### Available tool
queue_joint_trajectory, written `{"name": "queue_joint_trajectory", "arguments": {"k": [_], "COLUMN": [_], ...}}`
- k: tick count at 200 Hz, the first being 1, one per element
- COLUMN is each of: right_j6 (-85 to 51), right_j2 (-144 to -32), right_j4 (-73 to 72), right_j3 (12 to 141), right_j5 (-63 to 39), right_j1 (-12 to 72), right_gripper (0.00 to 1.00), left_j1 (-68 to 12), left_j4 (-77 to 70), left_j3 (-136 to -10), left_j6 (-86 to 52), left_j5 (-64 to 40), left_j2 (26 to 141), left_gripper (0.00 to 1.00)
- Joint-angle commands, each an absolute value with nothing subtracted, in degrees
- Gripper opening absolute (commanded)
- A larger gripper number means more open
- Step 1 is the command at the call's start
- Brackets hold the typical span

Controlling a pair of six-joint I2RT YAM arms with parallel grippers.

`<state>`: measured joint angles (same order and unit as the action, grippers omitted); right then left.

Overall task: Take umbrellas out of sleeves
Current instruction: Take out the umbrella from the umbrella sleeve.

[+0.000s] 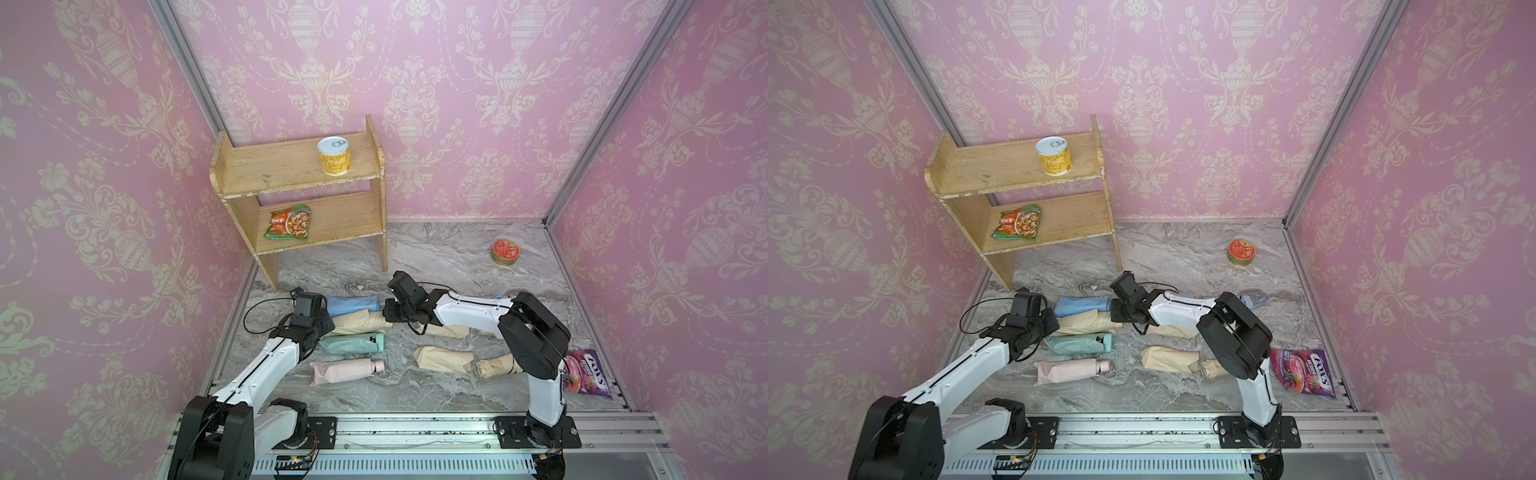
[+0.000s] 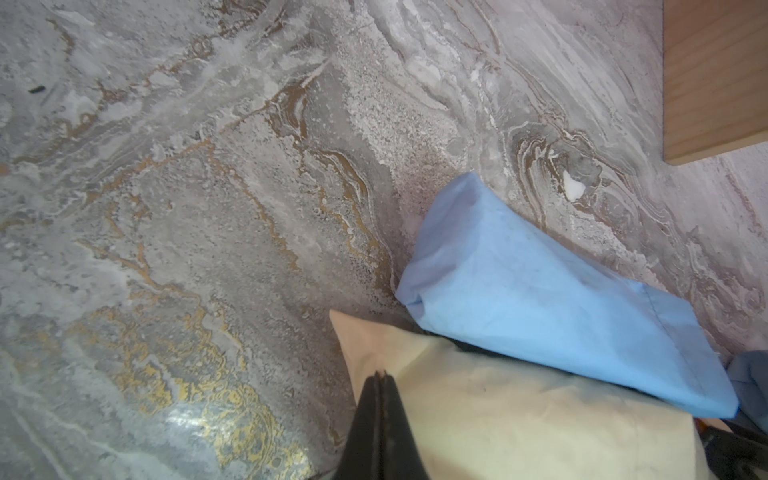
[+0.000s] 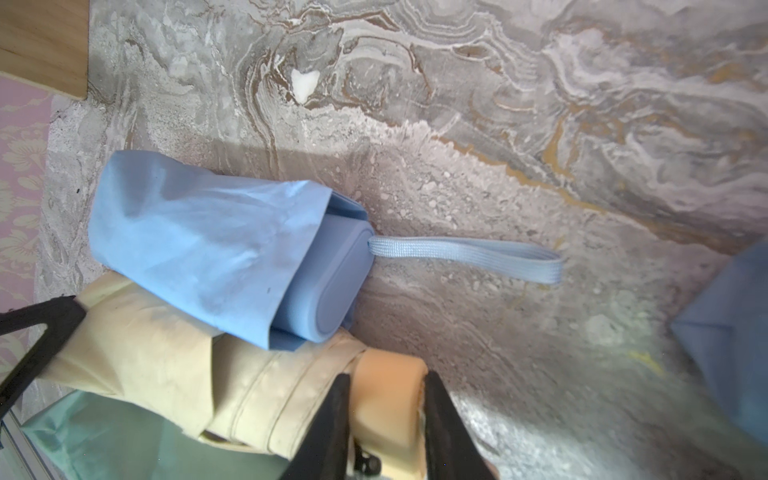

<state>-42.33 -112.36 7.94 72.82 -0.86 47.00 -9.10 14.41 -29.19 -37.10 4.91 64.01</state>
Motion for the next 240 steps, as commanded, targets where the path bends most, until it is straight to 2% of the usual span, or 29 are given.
{"name": "queue_joint_trajectory", "arguments": {"k": [1,240], "right_j6": [-43.3,-39.4], "right_j2": [-110.5,-107.7], "right_j4": [11.8,16.9], "right_j3": [71.1,70.6], "right_j5": [2.2,8.7], "right_j1": [47.0,46.7], "right_gripper": [0.28,0.29], "left_j1": [-8.1,-3.6], "left_j4": [15.1,15.7], "left_j3": [-29.0,-30.9], "left_j6": [-36.6,-35.7], "left_j5": [8.5,16.8], "left_j2": [63.9,64.0], "left_gripper": [0.00,0.00]}}
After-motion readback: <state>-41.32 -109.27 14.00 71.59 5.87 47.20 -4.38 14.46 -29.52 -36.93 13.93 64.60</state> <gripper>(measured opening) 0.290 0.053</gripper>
